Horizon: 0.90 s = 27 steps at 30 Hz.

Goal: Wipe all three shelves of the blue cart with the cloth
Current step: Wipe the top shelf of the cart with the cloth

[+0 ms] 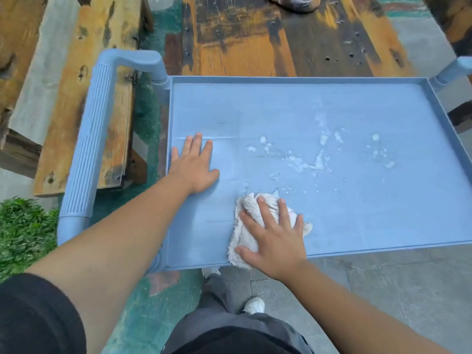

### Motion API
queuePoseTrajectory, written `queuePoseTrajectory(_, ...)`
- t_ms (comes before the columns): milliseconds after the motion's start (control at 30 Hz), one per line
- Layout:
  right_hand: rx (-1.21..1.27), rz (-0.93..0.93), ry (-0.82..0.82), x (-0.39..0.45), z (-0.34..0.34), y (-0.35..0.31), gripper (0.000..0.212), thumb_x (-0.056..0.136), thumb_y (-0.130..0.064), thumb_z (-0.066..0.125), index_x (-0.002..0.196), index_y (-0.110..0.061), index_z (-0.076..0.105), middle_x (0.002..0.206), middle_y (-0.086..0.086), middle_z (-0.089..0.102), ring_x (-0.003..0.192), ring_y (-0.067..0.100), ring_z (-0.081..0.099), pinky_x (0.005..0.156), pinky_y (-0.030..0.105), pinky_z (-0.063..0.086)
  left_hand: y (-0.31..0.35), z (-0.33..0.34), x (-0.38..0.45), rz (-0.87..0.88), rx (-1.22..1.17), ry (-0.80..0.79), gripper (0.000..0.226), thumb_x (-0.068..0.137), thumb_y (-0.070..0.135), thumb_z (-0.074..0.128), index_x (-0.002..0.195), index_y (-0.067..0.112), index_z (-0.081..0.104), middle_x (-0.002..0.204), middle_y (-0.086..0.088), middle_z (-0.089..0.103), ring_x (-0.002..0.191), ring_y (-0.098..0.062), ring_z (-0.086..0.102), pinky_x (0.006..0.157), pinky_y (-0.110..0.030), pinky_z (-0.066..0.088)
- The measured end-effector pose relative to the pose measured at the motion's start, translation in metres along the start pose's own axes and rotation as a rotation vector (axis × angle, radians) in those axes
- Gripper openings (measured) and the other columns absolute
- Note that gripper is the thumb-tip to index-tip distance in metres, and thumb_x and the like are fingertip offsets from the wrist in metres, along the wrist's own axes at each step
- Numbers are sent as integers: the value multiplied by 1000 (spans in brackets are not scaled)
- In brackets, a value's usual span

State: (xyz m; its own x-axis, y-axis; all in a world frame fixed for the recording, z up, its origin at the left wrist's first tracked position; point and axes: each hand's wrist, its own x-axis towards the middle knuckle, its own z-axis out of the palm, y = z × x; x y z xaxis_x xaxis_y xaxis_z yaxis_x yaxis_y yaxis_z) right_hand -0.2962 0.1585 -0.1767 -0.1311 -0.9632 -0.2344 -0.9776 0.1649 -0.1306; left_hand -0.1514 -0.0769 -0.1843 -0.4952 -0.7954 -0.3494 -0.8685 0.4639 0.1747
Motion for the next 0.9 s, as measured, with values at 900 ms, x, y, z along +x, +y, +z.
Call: queuePoseTrajectory(900, 38, 91, 26, 177, -27, 21, 87, 63, -96, 22, 140, -58, 13, 164, -9, 1, 148, 35, -10, 102, 73, 3, 18, 2, 13, -44, 133, 312, 63, 85, 66, 25, 135, 32, 44, 128, -8, 46, 111, -32, 39, 100, -54, 29)
